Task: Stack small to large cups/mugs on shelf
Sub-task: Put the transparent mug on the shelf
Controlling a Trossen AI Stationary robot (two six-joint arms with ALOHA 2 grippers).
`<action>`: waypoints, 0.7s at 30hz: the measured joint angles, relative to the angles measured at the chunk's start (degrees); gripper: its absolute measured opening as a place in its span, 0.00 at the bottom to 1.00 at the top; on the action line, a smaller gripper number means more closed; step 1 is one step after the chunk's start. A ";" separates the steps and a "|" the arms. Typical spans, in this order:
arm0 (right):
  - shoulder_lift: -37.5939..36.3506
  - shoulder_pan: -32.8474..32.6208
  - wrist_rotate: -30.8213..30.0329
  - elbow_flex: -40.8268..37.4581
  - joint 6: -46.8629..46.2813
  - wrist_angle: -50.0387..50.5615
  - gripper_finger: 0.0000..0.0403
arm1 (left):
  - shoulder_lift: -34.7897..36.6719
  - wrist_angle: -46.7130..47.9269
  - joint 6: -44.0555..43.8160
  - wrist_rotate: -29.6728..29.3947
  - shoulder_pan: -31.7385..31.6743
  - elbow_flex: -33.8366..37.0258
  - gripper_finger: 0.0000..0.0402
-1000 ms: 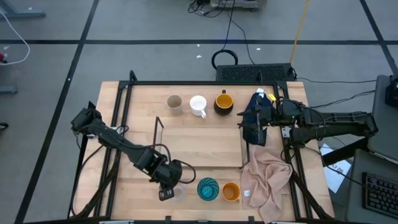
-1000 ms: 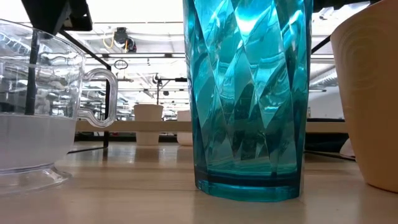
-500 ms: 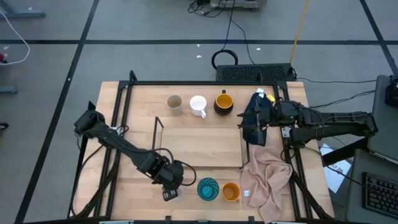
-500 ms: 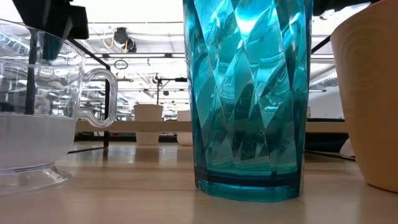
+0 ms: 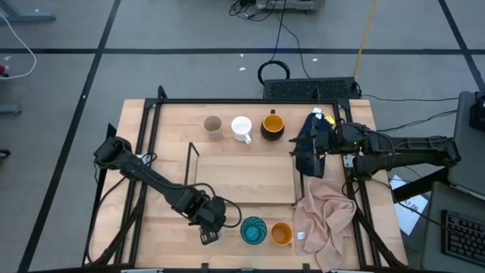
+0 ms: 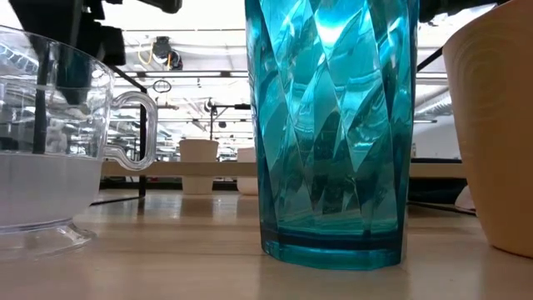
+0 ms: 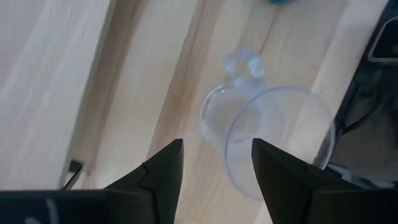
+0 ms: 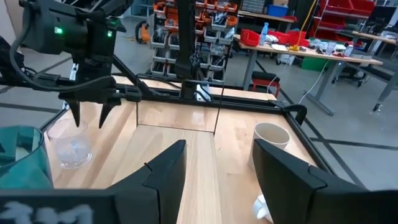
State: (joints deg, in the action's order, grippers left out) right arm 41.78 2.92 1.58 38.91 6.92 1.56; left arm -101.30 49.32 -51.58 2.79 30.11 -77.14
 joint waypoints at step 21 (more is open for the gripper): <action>0.00 -0.02 -0.02 0.00 -0.13 0.00 0.44 | -3.97 -3.10 6.57 1.72 -1.08 0.01 0.48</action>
State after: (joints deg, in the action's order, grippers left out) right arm 41.78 2.90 1.56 38.92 6.79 1.56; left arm -105.27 46.23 -45.02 4.51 29.03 -77.13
